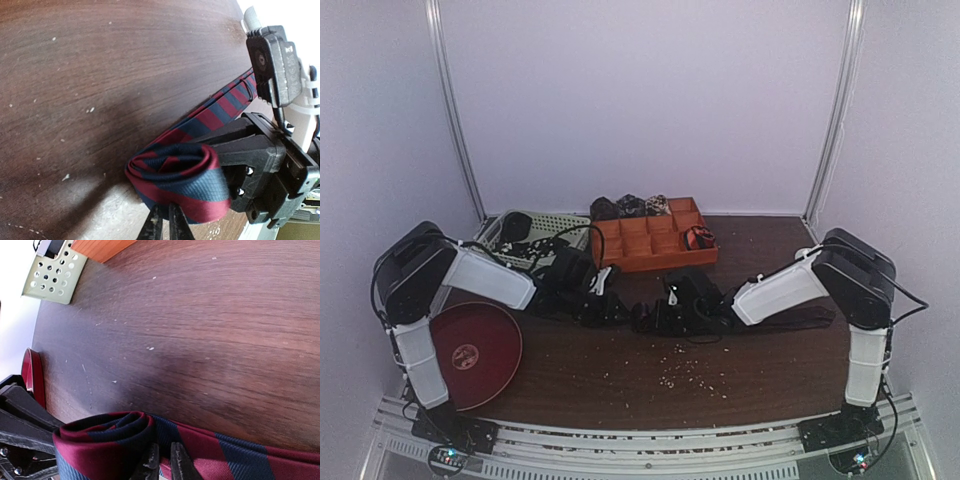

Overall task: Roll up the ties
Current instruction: Roll the tie at the center of the board.

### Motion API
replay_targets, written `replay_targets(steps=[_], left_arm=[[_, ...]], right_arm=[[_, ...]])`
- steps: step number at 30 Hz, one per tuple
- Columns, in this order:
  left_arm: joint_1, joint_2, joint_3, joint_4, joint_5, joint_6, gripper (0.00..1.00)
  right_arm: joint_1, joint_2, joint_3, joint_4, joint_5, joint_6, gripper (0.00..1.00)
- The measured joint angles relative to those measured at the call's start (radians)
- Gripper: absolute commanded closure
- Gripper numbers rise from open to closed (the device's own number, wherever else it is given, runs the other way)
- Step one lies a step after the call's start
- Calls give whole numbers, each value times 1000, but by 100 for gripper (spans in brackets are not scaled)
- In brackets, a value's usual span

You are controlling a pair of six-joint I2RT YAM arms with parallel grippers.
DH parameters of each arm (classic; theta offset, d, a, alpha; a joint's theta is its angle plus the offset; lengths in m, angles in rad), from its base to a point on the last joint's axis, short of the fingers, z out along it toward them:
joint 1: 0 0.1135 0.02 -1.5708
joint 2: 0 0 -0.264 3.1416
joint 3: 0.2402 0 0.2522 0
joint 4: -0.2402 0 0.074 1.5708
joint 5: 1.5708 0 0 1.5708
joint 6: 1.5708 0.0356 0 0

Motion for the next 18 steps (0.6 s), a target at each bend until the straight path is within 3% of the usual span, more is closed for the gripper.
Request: replay_targets(steps=[12,18], left_arm=[[-12,30,61,-43,-3,16,91],[-25,55,95,-51,-2,22,91]], right_arm=[[-17,-62,-67,-12,47,-2,88],[-23,-102,-115,-8,74,-1,80]])
